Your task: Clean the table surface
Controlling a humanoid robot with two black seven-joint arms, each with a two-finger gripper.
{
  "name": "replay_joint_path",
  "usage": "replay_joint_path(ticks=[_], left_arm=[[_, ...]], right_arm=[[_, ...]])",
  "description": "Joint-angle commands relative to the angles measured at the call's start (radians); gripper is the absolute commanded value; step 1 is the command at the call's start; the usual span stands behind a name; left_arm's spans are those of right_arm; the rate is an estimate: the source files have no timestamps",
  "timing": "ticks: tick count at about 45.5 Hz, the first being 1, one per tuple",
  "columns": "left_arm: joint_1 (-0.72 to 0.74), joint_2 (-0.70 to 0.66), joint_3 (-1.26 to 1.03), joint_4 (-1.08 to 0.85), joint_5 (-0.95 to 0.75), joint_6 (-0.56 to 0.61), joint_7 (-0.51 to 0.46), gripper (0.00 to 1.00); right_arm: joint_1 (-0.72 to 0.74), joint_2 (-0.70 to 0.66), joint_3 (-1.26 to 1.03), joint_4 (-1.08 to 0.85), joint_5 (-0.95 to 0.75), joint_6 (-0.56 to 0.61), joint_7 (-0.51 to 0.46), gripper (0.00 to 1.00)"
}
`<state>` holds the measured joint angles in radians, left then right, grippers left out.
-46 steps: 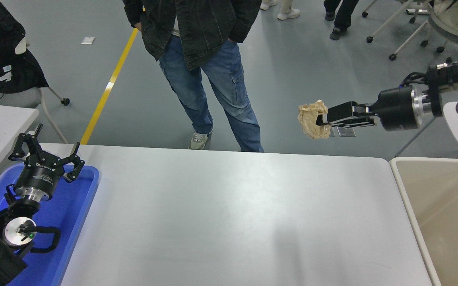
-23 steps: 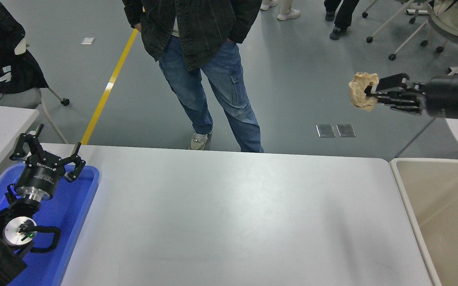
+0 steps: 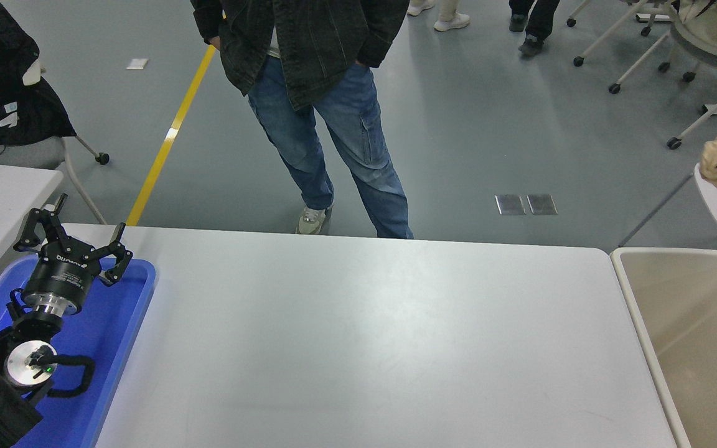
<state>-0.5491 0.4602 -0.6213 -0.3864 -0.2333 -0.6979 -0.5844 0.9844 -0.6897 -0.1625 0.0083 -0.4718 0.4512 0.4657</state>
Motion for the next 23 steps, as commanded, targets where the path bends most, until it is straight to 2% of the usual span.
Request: replay_joint_path(ticks=[1,3,12,23], left_arm=[[0.000,0.000,0.000,0.000,0.000,0.000,0.000,1.00],[0.000,0.000,0.000,0.000,0.000,0.000,0.000,1.00],[0.000,0.000,0.000,0.000,0.000,0.000,0.000,1.00],[0.000,0.000,0.000,0.000,0.000,0.000,0.000,1.00]], right_arm=[[-0.108,0.013,0.003,-0.077,0.117,-0.106,-0.209,0.00],[-0.125,0.015,0.003,-0.077,0.157,-0.138,-0.275,0.00],[-0.138,0.027,0.003,-0.077,0.237,-0.250,-0.380,0.00],[-0.194,0.078,0.008,-0.077,0.344,-0.377,-0.423,0.00]])
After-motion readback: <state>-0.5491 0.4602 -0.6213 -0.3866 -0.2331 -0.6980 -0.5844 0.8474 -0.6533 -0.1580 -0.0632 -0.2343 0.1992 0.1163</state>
